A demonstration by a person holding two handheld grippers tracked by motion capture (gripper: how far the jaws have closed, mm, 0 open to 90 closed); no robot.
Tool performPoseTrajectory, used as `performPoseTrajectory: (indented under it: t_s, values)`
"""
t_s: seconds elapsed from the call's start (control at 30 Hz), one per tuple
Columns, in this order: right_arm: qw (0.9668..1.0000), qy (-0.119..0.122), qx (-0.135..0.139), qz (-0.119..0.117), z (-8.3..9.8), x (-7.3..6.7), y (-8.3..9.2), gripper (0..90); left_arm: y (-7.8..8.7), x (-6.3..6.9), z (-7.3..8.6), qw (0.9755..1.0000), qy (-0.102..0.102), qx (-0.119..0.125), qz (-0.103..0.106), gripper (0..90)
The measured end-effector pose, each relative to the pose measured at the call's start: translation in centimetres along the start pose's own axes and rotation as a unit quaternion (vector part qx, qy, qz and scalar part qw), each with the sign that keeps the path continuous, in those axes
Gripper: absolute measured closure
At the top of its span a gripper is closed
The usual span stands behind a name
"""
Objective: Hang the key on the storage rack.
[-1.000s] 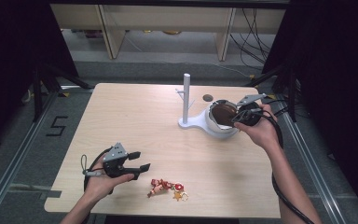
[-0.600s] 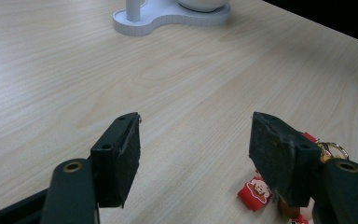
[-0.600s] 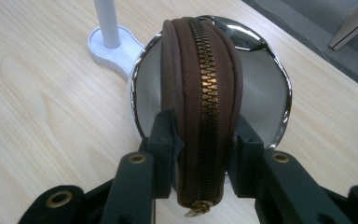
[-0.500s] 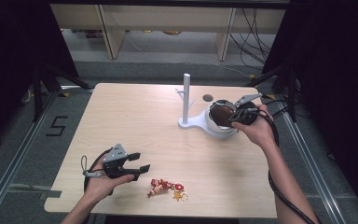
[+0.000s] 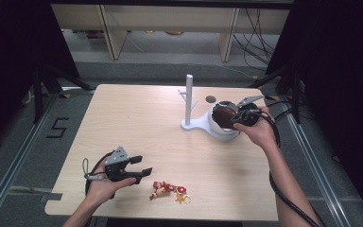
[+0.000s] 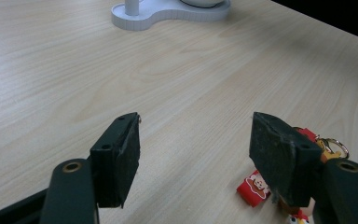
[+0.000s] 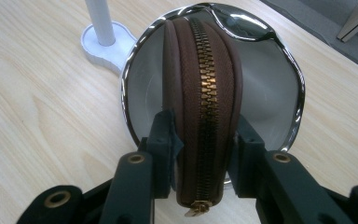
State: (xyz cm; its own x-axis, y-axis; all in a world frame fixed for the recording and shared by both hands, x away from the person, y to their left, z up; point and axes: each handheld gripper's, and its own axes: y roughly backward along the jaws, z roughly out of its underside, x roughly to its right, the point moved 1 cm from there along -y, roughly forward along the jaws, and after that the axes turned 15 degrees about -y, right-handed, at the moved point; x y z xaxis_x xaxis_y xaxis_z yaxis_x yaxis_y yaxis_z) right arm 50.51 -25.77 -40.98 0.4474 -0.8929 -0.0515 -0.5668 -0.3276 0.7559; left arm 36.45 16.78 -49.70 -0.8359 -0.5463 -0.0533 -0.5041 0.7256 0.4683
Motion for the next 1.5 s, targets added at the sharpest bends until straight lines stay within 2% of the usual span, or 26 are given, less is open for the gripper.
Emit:
performPoseTrajectory:
  t_s: [0.03, 0.1, 0.27, 0.53, 0.57, 0.6, 0.7, 0.73, 0.83, 0.93, 0.97, 1.0, 1.03, 1.1, 1.17, 1.2, 1.23, 1.27, 1.33, 1.37, 1.4, 1.43, 1.5]
  values:
    - [1.0, -0.006, 0.001, 0.001, 0.1, 0.0, -0.1, 67.1, 0.0, 0.0, 0.0, 1.0, 0.0, 0.0, 0.0, 32.9]
    - [1.0, 0.004, 0.007, 0.002, 0.0, 0.3, -0.4, 66.6, 0.0, 0.0, 0.0, 1.0, 0.0, 0.0, 0.001, 32.8]
    - [0.9999, 0.001, 0.013, 0.004, 0.0, 0.6, -0.7, 64.9, 0.0, 0.0, 0.0, 1.0, 0.004, 0.0, 0.0, 32.7]
    - [0.9989, -0.028, 0.036, 0.011, -0.2, 1.1, 0.2, 51.3, -0.2, 0.1, -0.1, 1.0, 0.004, -0.002, 0.0, 32.5]
    - [0.9989, -0.028, 0.036, 0.011, -0.2, 1.1, 0.2, 51.3, -0.2, 0.1, -0.1, 1.0, 0.004, -0.002, 0.0, 32.5]
    - [0.9983, -0.038, 0.041, 0.016, 0.0, 1.2, 0.5, 50.9, -0.2, 0.1, -0.1, 1.0, 0.003, -0.002, 0.004, 32.4]
    - [0.9978, -0.035, 0.05, 0.024, 0.2, 1.6, 0.7, 51.4, -0.3, 0.2, -0.1, 1.0, 0.002, -0.004, 0.002, 32.3]
    - [0.9976, -0.043, 0.047, 0.027, 0.2, 1.7, 0.9, 51.7, -0.4, 0.2, -0.1, 1.0, 0.003, 0.0, 0.003, 32.2]
    - [0.997, -0.051, 0.052, 0.025, 0.5, 2.0, 1.3, 52.0, -0.4, 0.3, -0.3, 1.0, 0.006, -0.001, 0.002, 31.9]
    - [0.9965, -0.047, 0.066, 0.025, 0.7, 2.0, 1.7, 52.7, -0.4, 0.1, -0.3, 1.0, 0.004, -0.001, 0.004, 30.6]
    - [0.9962, -0.055, 0.063, 0.023, 0.7, 1.9, 1.9, 53.3, -0.3, 0.1, -0.4, 1.0, 0.001, -0.002, 0.002, 30.0]
    - [0.9964, -0.039, 0.071, 0.027, 0.8, 2.1, 2.0, 53.9, -0.2, 0.1, -0.4, 1.0, 0.002, -0.003, -0.003, 29.2]
    - [0.9961, -0.037, 0.075, 0.029, 0.9, 2.1, 2.2, 55.9, -0.2, 0.2, -0.4, 1.0, 0.006, 0.003, 0.0, 28.6]
    - [0.9949, -0.053, 0.083, 0.025, 1.4, 1.9, 2.9, 58.5, 0.0, 0.2, -0.4, 1.0, 0.005, 0.007, 0.002, 26.9]
    - [0.9943, -0.057, 0.087, 0.024, 1.6, 1.9, 3.1, 63.7, 0.2, 0.3, -0.4, 1.0, 0.004, 0.008, 0.003, 26.4]
    - [0.9944, -0.047, 0.091, 0.026, 1.9, 1.9, 3.3, 66.4, 0.3, 0.3, -0.4, 0.9999, 0.006, 0.011, 0.006, 25.7]
    - [0.9942, -0.051, 0.091, 0.027, 2.1, 1.9, 3.6, 69.4, 0.4, 0.3, -0.4, 0.9999, 0.006, 0.009, 0.001, 25.3]
    - [0.9937, -0.06, 0.091, 0.024, 2.4, 1.7, 3.7, 70.9, 0.5, 0.4, -0.3, 0.9999, 0.005, 0.013, 0.006, 24.9]
    - [0.9939, -0.058, 0.09, 0.028, 3.1, 1.7, 4.1, 75.5, 0.6, 0.4, -0.2, 0.9998, 0.006, 0.017, 0.007, 24.7]
    - [0.9934, -0.075, 0.083, 0.025, 3.5, 1.5, 4.3, 77.5, 0.7, 0.4, -0.2, 0.9998, 0.003, 0.017, 0.004, 24.7]
    - [0.9933, -0.07, 0.089, 0.024, 3.7, 1.6, 4.3, 78.7, 0.7, 0.4, -0.2, 0.9998, 0.004, 0.019, 0.001, 24.8]
    - [0.9938, -0.072, 0.081, 0.026, 4.0, 1.6, 4.5, 79.4, 0.9, 0.4, -0.2, 0.9999, 0.003, 0.012, 0.0, 24.9]
    - [0.9936, -0.076, 0.08, 0.025, 4.5, 1.7, 4.5, 80.5, 0.9, 0.3, -0.3, 0.9999, 0.003, 0.015, 0.005, 25.5]
